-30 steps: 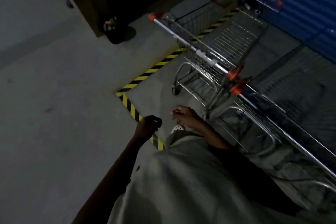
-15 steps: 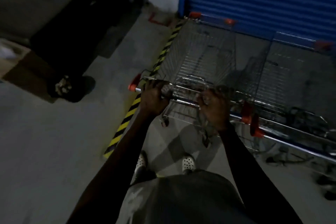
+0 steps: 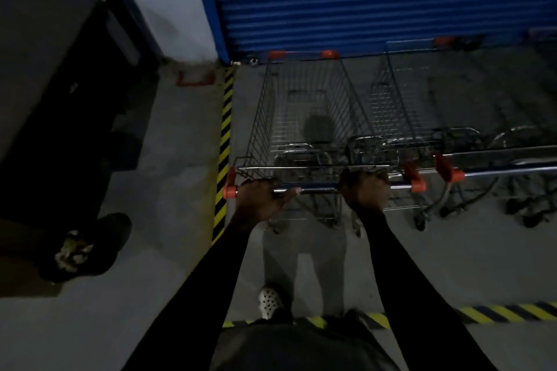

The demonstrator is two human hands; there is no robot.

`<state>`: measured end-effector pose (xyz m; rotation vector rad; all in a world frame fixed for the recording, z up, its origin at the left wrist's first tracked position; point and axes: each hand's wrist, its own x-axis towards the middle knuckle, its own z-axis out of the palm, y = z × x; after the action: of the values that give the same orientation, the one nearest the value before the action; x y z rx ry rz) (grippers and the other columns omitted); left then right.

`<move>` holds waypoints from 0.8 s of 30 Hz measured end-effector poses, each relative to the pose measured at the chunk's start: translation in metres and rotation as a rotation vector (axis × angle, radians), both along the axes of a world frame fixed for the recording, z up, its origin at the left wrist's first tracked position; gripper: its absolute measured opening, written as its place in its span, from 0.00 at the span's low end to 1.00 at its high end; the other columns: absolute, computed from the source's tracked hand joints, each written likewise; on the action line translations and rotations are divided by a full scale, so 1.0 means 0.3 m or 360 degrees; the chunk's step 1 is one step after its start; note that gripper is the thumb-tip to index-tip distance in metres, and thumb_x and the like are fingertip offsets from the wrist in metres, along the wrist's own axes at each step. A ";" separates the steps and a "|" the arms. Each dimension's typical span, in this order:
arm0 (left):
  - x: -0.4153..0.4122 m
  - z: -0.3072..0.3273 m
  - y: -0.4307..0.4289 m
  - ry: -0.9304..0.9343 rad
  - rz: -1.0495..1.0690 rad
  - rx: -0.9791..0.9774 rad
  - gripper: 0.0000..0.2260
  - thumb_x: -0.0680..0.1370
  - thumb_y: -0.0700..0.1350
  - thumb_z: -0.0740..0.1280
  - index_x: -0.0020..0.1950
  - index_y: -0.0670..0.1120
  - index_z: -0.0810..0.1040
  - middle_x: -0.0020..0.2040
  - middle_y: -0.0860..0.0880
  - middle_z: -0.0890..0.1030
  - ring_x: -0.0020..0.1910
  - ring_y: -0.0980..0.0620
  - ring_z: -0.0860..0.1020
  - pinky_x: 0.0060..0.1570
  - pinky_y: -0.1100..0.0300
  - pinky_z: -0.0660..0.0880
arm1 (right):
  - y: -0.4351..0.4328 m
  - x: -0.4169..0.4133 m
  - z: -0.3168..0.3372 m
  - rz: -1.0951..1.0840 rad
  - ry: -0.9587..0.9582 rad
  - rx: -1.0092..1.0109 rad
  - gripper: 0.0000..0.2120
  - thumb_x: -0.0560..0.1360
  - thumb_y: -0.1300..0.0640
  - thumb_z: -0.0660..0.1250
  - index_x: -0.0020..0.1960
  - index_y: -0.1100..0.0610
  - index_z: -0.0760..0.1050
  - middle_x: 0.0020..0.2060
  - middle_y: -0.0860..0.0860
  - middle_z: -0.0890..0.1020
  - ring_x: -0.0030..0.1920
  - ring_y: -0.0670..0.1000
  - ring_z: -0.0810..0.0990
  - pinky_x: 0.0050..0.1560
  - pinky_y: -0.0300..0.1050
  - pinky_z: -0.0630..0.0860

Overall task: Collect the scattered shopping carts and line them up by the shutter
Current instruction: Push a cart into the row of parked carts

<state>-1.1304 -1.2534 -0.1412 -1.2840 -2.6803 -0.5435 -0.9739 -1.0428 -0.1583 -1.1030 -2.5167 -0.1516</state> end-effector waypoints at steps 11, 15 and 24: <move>0.042 -0.064 -0.332 0.0194 -0.0010 0.0173 0.26 0.75 0.72 0.66 0.40 0.49 0.82 0.38 0.50 0.84 0.42 0.46 0.83 0.48 0.51 0.75 | -0.356 0.134 0.040 0.0402 0.0223 -0.0163 0.23 0.81 0.46 0.59 0.31 0.56 0.75 0.25 0.55 0.78 0.27 0.60 0.79 0.36 0.52 0.78; 0.153 -0.078 -0.437 0.0216 0.0132 0.0245 0.24 0.77 0.68 0.67 0.44 0.47 0.79 0.44 0.48 0.81 0.49 0.42 0.79 0.52 0.48 0.69 | -0.478 0.227 -0.003 0.0256 0.0375 -0.0165 0.20 0.83 0.44 0.62 0.37 0.52 0.75 0.35 0.52 0.78 0.44 0.61 0.78 0.54 0.57 0.72; 0.274 -0.102 -0.633 0.0203 0.0286 0.0099 0.23 0.79 0.67 0.63 0.51 0.46 0.78 0.50 0.45 0.75 0.51 0.41 0.73 0.54 0.45 0.67 | -0.648 0.359 -0.034 0.0357 0.0478 -0.0059 0.15 0.81 0.40 0.67 0.49 0.51 0.80 0.46 0.52 0.78 0.53 0.58 0.77 0.70 0.56 0.63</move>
<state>-1.0481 -1.4434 -0.1717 -1.0126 -2.6169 -0.4996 -0.8663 -1.2371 -0.1686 -0.7815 -2.3550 0.1147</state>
